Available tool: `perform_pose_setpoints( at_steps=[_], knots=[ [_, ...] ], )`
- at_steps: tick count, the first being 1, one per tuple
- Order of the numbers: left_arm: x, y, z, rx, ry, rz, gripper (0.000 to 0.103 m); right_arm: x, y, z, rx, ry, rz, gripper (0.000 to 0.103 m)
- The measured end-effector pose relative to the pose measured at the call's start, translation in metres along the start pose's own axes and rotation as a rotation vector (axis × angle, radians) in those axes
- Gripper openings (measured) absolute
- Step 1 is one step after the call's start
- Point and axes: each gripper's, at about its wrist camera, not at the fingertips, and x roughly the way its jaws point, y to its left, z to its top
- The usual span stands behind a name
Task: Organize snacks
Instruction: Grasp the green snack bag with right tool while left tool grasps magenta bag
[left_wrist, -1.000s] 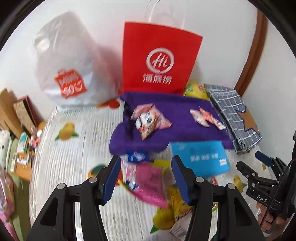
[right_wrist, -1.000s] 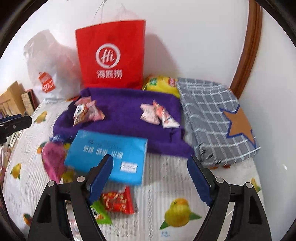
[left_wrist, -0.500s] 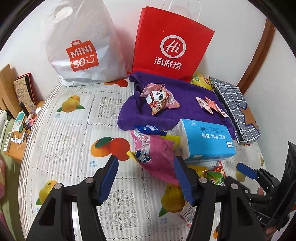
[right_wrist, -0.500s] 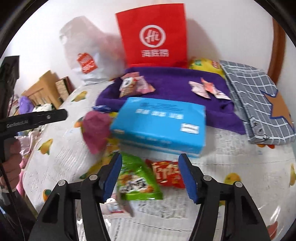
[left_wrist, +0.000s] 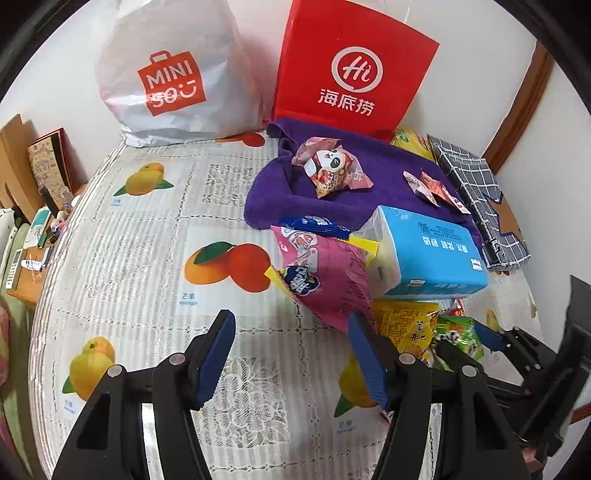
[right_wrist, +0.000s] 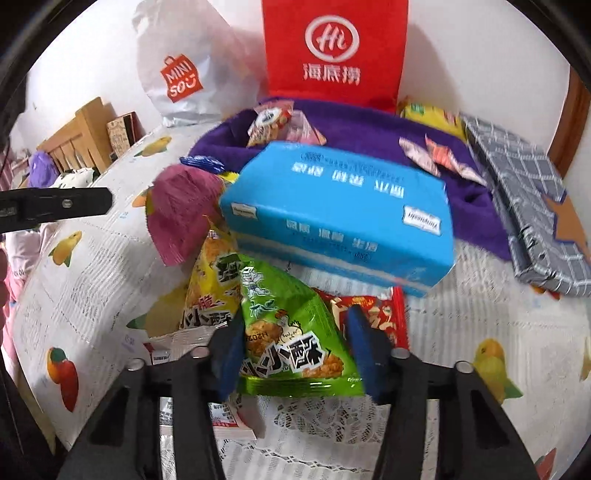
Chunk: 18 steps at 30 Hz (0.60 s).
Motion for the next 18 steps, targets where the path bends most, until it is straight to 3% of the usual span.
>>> perform_pose_setpoints(
  at_steps=[7,11,18],
  knots=[
    [0.018,-0.022,0.010,0.051,0.008,-0.006,0.062,-0.028,-0.024,-0.001,0.063,-0.080,0.000,0.047],
    [0.029,-0.030,0.018,0.066,0.001,-0.007,0.071,-0.043,-0.048,-0.005,0.091,-0.126,-0.058,0.047],
    [0.055,-0.046,0.031,0.104,0.024,0.052,0.071,-0.035,-0.086,-0.019,0.160,-0.112,-0.127,0.047]
  ],
)
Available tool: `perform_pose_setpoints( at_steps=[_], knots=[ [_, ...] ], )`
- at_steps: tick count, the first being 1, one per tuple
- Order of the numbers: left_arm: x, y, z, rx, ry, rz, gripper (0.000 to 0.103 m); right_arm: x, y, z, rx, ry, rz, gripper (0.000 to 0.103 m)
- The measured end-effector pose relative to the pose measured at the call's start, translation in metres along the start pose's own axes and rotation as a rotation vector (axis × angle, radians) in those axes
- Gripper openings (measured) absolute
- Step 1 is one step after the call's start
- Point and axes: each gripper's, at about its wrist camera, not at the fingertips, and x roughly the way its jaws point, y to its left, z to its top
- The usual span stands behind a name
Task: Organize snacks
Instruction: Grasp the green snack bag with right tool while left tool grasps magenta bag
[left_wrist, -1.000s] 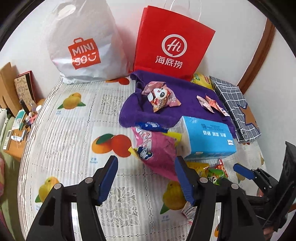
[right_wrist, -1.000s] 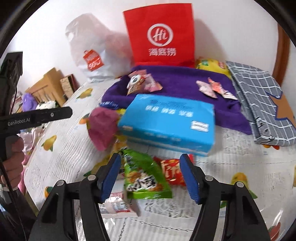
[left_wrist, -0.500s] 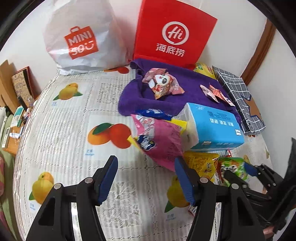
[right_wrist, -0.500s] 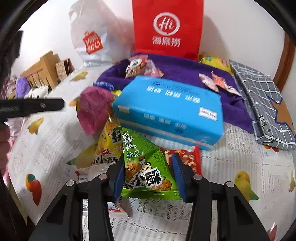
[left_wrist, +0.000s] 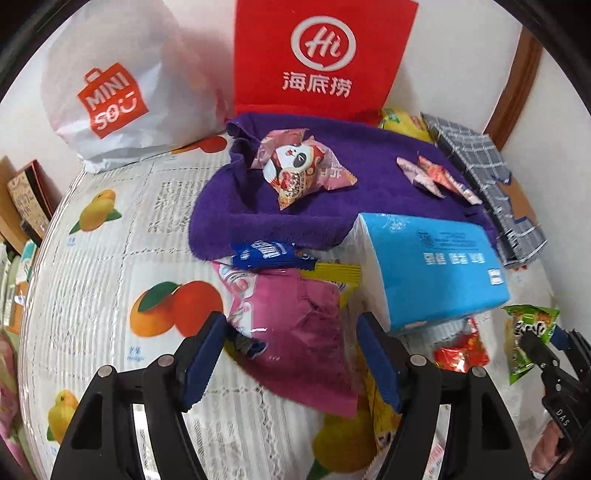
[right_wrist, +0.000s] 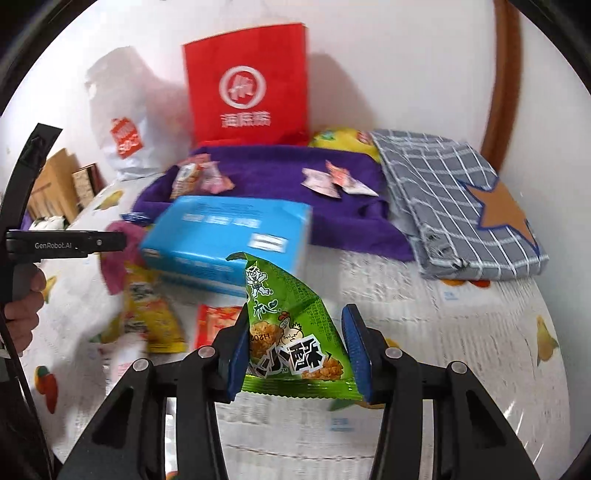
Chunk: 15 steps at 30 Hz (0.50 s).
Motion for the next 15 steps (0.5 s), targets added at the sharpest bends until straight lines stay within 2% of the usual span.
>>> perform_pose_setpoints(
  at_steps=[4,6,10,15],
  knots=[
    [0.009,-0.005,0.002,0.018,0.000,0.056,0.071,0.013,-0.010,-0.008,0.028,0.026,-0.003,0.047],
    [0.011,-0.004,0.002,0.024,0.003,0.069,0.066,0.020,-0.012,-0.012,0.034,0.041,-0.010,0.047],
    [0.006,0.003,-0.001,0.003,-0.004,0.020,0.057,0.033,-0.011,-0.016,0.036,0.060,-0.013,0.047],
    [-0.005,0.012,-0.012,-0.030,-0.002,-0.033,0.056,0.035,-0.007,-0.020,0.011,0.050,-0.037,0.050]
  ],
)
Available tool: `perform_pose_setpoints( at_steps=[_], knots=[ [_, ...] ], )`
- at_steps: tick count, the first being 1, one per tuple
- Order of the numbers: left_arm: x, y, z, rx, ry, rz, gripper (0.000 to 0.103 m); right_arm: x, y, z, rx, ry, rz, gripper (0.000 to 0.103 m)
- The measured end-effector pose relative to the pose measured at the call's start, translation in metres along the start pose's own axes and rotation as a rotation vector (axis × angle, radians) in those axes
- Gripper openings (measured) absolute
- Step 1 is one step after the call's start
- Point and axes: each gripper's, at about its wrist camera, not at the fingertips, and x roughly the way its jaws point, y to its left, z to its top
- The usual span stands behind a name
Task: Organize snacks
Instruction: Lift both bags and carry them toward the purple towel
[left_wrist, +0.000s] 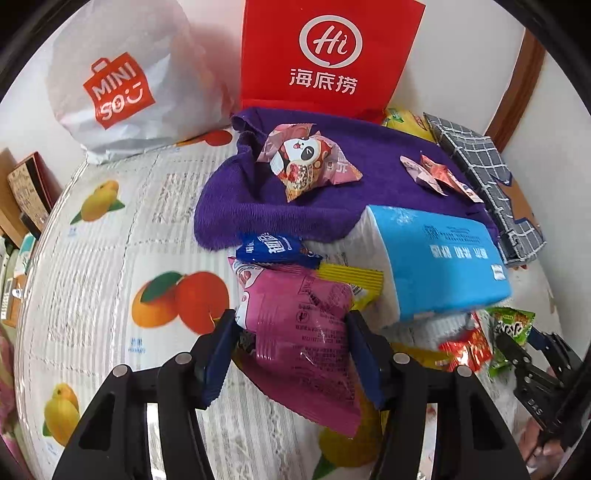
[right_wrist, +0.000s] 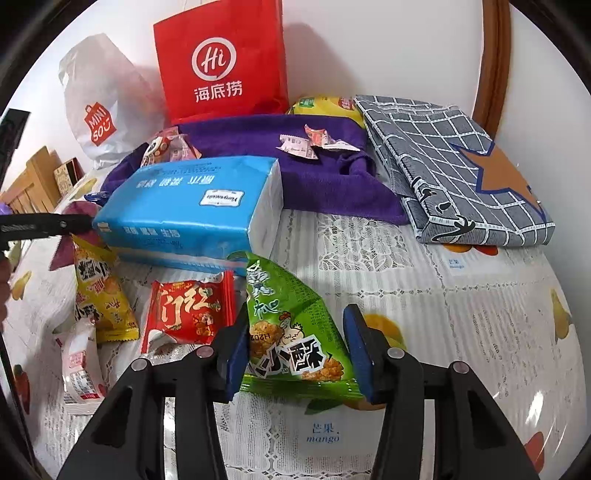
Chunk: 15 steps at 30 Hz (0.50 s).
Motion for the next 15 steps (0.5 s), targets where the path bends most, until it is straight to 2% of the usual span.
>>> perform_pose_setpoints(
  at_steps=[15],
  knots=[
    [-0.044,0.002,-0.026,-0.010,-0.064,-0.054,0.056,-0.030,-0.003,-0.004,0.033,-0.016,0.008,0.045]
  ],
)
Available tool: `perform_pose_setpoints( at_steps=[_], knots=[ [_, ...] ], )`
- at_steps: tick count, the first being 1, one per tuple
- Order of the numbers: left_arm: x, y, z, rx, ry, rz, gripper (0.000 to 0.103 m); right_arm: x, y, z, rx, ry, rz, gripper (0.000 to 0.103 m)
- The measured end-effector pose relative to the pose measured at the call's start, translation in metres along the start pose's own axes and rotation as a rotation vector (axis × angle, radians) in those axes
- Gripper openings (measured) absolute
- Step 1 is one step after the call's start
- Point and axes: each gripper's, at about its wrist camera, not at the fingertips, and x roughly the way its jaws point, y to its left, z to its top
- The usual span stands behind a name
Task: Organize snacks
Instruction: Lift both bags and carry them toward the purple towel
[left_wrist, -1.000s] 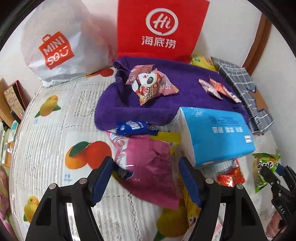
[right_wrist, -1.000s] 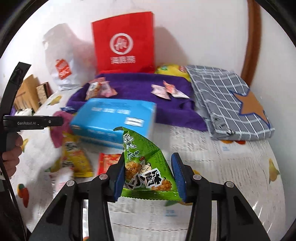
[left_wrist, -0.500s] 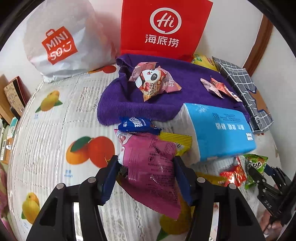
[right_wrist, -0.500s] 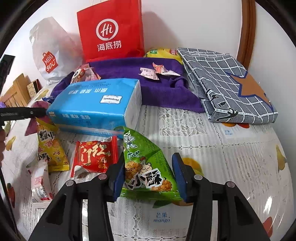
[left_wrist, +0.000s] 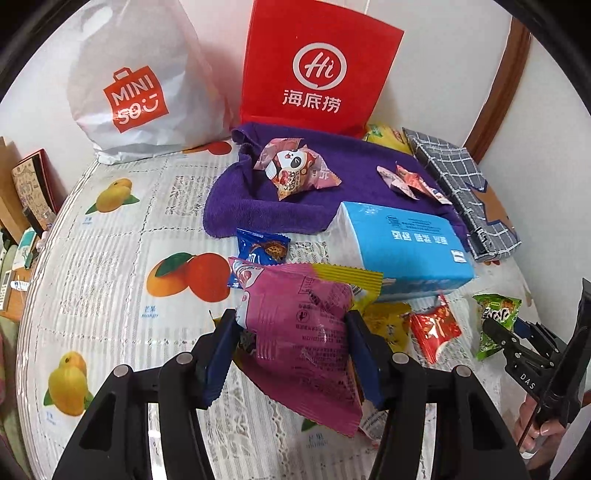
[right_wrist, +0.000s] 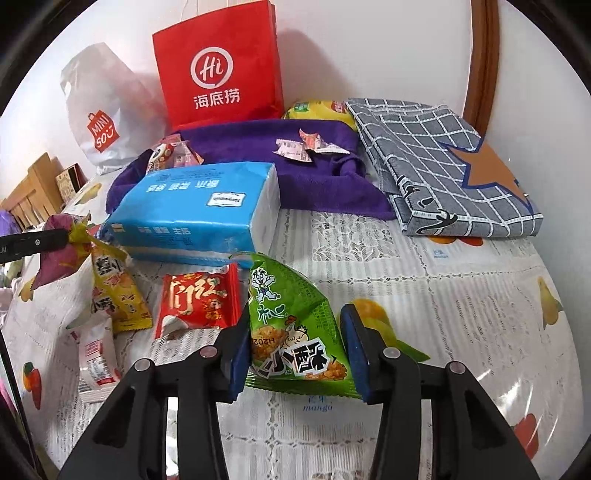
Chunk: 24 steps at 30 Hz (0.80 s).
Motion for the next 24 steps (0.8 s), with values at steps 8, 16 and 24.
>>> perform_pose_setpoints(
  at_steps=[8,16,24],
  knots=[
    [-0.018,-0.006,-0.010,0.002,-0.026,-0.028,0.056,-0.023,0.004,0.003,0.000,-0.035,0.003,0.045],
    [-0.033,-0.025,-0.007,0.020,-0.055,-0.059,0.056,-0.040,0.012,0.013,-0.022,-0.067,-0.004,0.045],
    [-0.042,-0.041,0.003,0.035,-0.071,-0.093,0.056,-0.058,0.015,0.034,-0.020,-0.097,-0.019,0.045]
  ],
)
